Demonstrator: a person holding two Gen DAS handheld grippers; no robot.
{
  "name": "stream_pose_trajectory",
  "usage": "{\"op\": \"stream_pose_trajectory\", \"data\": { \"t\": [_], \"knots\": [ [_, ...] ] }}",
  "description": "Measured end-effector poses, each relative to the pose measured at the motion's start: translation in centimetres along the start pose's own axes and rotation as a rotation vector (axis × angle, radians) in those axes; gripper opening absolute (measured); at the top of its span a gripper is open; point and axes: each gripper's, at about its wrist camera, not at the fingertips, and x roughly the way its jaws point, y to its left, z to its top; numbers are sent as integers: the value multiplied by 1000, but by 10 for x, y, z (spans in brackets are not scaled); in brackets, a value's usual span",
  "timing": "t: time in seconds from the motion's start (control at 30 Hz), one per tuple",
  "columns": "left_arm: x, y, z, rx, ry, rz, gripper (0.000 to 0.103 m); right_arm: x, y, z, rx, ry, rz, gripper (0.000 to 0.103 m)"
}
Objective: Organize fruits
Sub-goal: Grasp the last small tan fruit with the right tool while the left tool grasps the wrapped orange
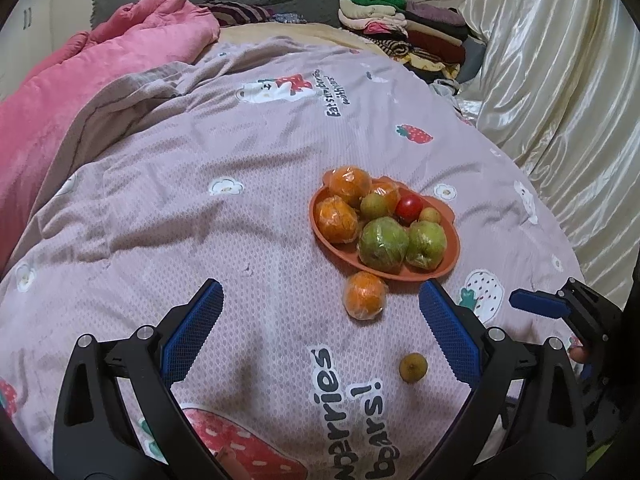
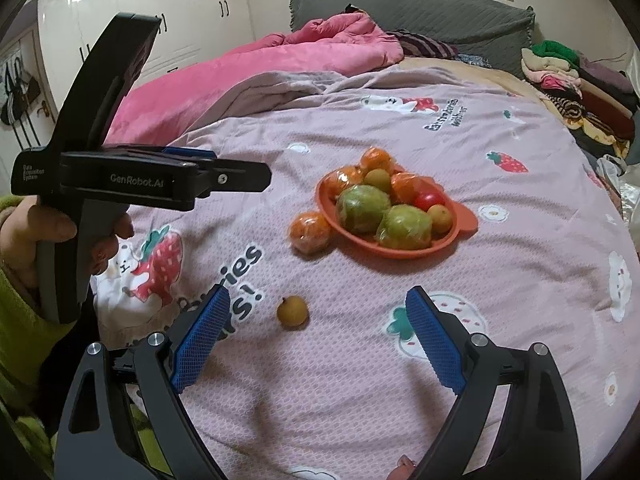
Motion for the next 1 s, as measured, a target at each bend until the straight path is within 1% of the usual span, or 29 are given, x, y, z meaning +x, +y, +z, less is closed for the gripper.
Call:
{"op": "stream_pose_trajectory", "data": {
  "t": [0.33,0.7,0.77,0.8,0.87,0.9,0.97,1.0],
  "knots": [
    [7,-5,-6,22,26,4,92,14,8,-12,-11,34,6,89],
    [16,3,-10,6,47,3,92,26,15,-19,-21,61,23,88],
    [17,2,-10,9,47,0,92,30,16,-20,-25,66,30,78],
    [18,2,-10,12,48,0,92,32,16,-20,-25,69,33,75],
    [20,1,-12,19,52,-4,92,36,16,-20,-26,78,40,63],
    [22,0,-13,23,56,-7,91,38,17,-20,-28,80,46,61],
    [24,-2,-14,33,63,-12,87,43,18,-21,-37,87,57,49],
    [26,-3,-14,37,67,-15,85,47,19,-20,-44,93,64,46]
  ]
}}
